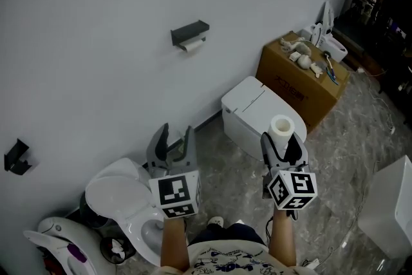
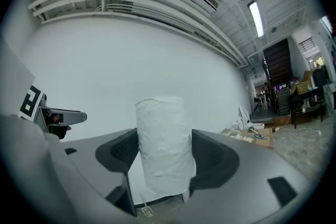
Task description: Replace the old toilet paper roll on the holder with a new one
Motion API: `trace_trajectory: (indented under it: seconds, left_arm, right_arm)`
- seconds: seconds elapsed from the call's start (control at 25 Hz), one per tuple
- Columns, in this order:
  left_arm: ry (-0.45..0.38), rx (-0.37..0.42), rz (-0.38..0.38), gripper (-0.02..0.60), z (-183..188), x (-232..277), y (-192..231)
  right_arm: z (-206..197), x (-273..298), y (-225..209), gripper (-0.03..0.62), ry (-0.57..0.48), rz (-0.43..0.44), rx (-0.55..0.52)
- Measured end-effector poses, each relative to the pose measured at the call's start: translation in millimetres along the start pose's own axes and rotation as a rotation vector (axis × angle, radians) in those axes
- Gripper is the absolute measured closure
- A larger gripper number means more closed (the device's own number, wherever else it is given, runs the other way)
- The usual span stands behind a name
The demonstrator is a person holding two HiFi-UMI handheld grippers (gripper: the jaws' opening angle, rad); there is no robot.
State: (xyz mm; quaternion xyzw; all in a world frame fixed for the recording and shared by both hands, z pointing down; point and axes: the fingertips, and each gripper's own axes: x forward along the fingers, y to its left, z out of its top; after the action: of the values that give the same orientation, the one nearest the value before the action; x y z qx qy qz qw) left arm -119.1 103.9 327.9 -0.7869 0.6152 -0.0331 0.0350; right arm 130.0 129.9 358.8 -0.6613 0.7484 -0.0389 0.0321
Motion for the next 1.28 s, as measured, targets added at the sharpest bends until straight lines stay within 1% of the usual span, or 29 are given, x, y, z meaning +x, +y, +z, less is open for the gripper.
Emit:
trace_trajectory:
  seconds: [0.44,0.64,0.96,1.28]
  left_arm:
    - [0.055,-0.001,0.011,0.388,-27,54,22]
    - [0.065,0.008,0.038,0.388,-32,83,29]
    - [0.073,0.024,0.109,0.388,-34,153,43]
    - [0.073,0.055,0.189,0.388,-18,244,49]
  right_arm:
    - [-20,61,-1,0.276,0.055,0.013,-0.009]
    - [-23,98,-10,0.276,0.064,0.03,0.002]
    - [-25,190,-28,0.276,0.065,0.091,0.023]
    - [-2,292,-58,0.276,0.056,0.167,0.019]
